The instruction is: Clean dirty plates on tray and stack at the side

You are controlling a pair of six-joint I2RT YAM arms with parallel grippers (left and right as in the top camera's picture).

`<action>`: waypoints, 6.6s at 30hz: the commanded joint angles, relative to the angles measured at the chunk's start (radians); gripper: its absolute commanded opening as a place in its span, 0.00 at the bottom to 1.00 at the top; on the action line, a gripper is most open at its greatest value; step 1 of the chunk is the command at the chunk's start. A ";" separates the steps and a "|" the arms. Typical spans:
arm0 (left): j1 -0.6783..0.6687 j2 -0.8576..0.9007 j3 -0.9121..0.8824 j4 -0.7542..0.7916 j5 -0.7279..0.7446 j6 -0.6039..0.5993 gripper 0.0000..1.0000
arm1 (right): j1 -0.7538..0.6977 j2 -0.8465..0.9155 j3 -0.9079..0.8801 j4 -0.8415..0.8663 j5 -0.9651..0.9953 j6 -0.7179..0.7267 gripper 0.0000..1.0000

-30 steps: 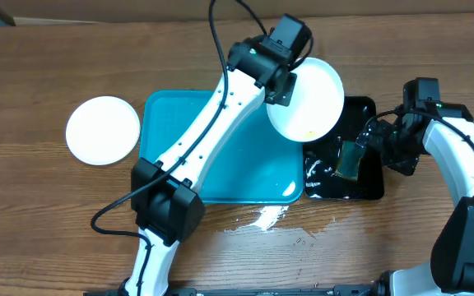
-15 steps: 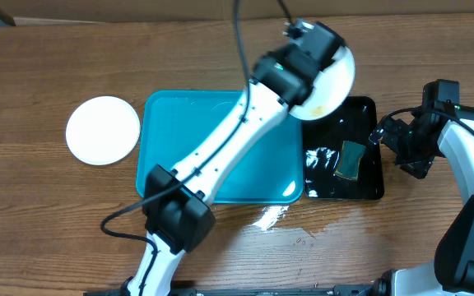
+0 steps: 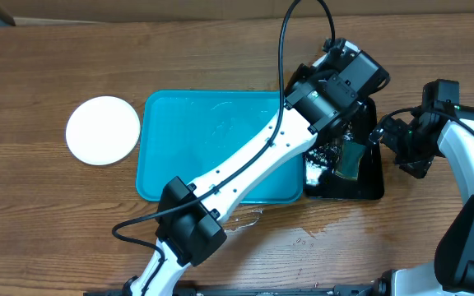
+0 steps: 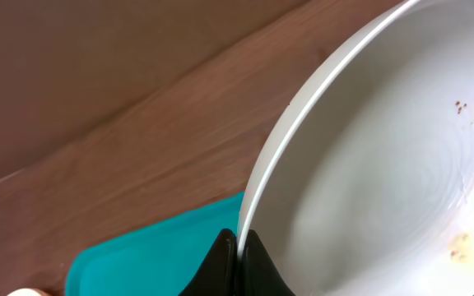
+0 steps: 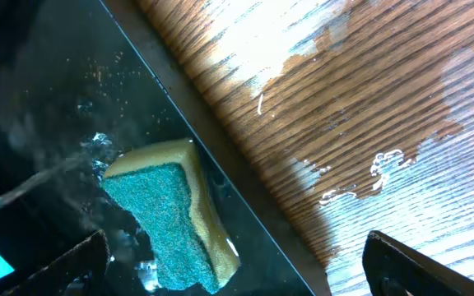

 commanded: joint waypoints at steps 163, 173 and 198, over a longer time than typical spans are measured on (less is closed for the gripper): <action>0.509 0.009 -0.492 -0.093 0.853 0.106 0.04 | 0.616 0.126 0.144 0.407 -0.060 0.115 0.26; 0.509 0.009 -0.492 -0.093 0.853 0.106 0.04 | 0.726 0.147 0.144 0.539 0.066 0.126 0.04; 0.509 0.009 -0.492 -0.096 0.848 0.109 0.04 | 0.727 0.148 0.144 0.666 0.245 0.122 0.04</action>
